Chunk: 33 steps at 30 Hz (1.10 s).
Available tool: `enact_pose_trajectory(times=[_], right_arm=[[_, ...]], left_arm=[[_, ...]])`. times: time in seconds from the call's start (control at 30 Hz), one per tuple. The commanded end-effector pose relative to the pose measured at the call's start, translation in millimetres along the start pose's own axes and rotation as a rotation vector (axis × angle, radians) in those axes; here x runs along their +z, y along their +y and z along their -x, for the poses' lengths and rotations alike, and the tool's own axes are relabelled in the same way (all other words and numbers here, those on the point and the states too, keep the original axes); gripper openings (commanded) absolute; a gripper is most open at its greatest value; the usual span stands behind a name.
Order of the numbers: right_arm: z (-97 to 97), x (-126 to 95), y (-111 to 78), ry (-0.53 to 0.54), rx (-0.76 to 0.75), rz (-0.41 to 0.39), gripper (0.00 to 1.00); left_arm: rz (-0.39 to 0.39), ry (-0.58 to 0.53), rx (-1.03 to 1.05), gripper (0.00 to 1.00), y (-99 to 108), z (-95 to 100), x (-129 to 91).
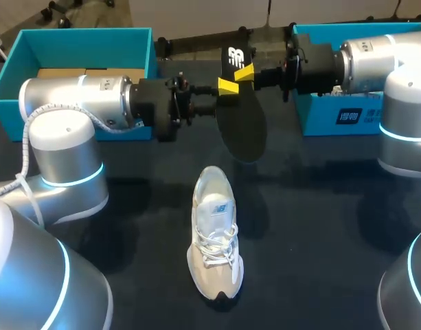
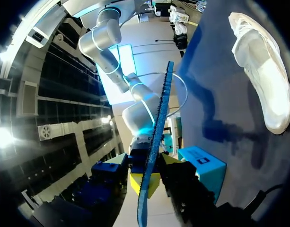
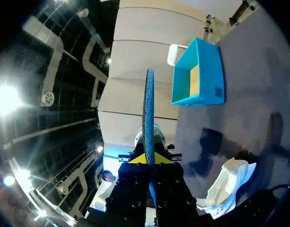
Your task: Take the shoe out of the shoebox, open the shoe tongue, remove and reinsert the insole, then place the shoe into the shoebox
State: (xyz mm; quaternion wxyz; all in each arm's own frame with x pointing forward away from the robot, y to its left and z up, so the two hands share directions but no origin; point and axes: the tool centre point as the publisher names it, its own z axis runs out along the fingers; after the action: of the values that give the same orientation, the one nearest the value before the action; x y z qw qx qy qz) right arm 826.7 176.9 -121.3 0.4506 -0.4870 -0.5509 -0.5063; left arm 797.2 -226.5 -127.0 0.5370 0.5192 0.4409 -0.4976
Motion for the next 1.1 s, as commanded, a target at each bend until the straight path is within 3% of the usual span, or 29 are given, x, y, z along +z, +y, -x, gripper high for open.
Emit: enact_pose_trajectory(times=[0.03, 0.2, 0.53, 0.57, 0.63, 0.67, 0.7, 0.9, 0.93, 0.97, 1.0, 1.1], right_arm=[[-0.1, 1.1, -0.2, -0.002, 0.001, 0.001, 0.00], [-0.1, 1.1, -0.2, -0.002, 0.001, 0.001, 0.00], [-0.1, 1.1, -0.2, -0.002, 0.001, 0.001, 0.00], [-0.1, 1.1, -0.2, -0.002, 0.001, 0.001, 0.00], [-0.1, 1.1, -0.2, -0.002, 0.001, 0.001, 0.00], [-0.1, 1.1, -0.2, -0.002, 0.001, 0.001, 0.00], [-0.1, 1.1, -0.2, -0.002, 0.001, 0.001, 0.00], [-0.1, 1.1, -0.2, -0.002, 0.001, 0.001, 0.00], [-0.1, 1.1, -0.2, -0.002, 0.001, 0.001, 0.03], [-0.1, 1.1, -0.2, -0.002, 0.001, 0.001, 0.79], [-0.2, 0.8, -1.1, 0.008, -0.006, 0.005, 1.00], [-3.7, -2.6, -5.5, 0.024, -0.040, 0.037, 1.00]], left_arm=[[0.006, 0.001, 0.004, 0.35, -0.4, -1.4, 4.6], [0.007, 0.004, 0.005, 0.25, -0.8, -1.4, 6.3], [0.014, 0.018, 0.015, 0.26, -3.4, -0.5, 5.8], [0.013, 0.018, 0.015, 0.25, -3.5, -0.8, 6.0], [0.014, 0.021, 0.014, 0.12, -3.6, -2.0, 6.4], [0.014, 0.021, 0.014, 0.12, -3.6, -2.0, 6.4], [0.010, 0.024, 0.011, 0.02, -4.1, -2.7, 6.2], [-0.001, 0.025, 0.019, 0.00, -5.9, -2.2, 6.4], [-0.001, 0.025, 0.019, 0.00, -6.1, -1.9, 6.5], [0.000, 0.026, 0.021, 0.00, -6.1, -0.7, 6.4], [0.002, 0.025, 0.024, 0.00, -5.8, 0.5, 5.9], [0.007, 0.021, 0.030, 0.00, -6.0, 3.6, 2.5]])
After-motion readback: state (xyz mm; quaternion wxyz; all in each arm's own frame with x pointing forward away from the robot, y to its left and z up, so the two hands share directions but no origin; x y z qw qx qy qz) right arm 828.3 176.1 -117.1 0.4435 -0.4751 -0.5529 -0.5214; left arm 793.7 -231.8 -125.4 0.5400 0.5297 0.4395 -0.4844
